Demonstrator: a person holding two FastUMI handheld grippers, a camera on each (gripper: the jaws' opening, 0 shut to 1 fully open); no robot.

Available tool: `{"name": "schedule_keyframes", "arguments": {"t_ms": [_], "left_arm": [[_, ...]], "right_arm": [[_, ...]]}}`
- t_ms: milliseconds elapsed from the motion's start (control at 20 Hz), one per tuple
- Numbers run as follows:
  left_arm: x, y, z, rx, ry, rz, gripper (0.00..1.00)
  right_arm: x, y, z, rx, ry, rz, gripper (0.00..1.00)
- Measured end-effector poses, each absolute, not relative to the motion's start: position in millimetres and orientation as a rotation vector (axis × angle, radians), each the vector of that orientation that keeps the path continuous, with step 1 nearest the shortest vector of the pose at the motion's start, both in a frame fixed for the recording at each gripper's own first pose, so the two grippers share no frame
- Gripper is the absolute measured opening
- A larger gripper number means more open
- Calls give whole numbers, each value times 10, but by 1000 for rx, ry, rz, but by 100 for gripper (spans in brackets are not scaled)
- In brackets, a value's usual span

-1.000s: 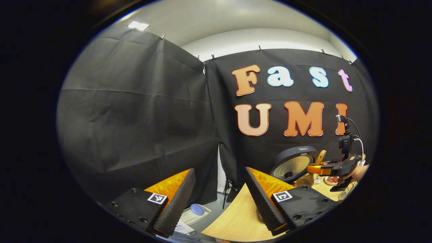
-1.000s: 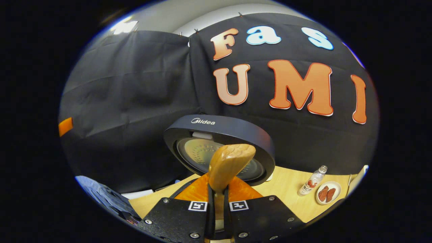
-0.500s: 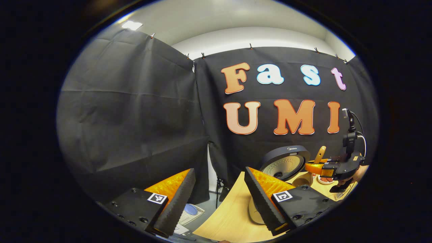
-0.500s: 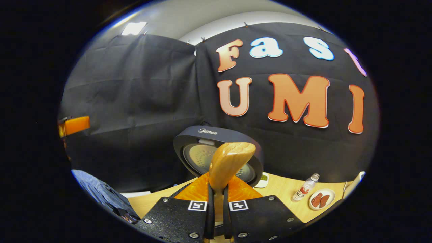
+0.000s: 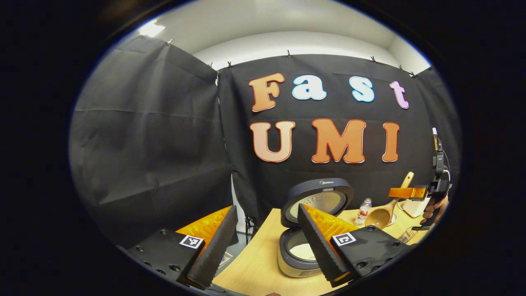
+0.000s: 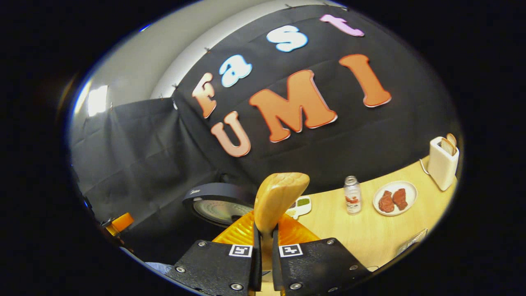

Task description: Close the left gripper, press the button to open the rice cooker; take a wooden spoon from the chopstick holder with the right hand, scoop a spoonful of rice and pour it into the rice cooker, then put the wooden spoon back into the chopstick holder.

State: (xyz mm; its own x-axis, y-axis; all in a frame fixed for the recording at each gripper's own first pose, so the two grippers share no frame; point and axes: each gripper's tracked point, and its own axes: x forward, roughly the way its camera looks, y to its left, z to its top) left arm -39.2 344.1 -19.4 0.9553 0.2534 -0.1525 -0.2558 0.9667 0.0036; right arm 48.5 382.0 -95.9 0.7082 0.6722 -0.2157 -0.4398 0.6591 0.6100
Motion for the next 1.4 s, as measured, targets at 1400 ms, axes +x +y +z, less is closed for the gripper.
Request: {"name": "schedule_keyframes", "arguments": {"t_ms": [1400], "left_arm": [[1195, 2143, -32, -133, 272, 210, 94]], "right_arm": [[730, 1130, -3457, 455, 723, 185, 10]]}}
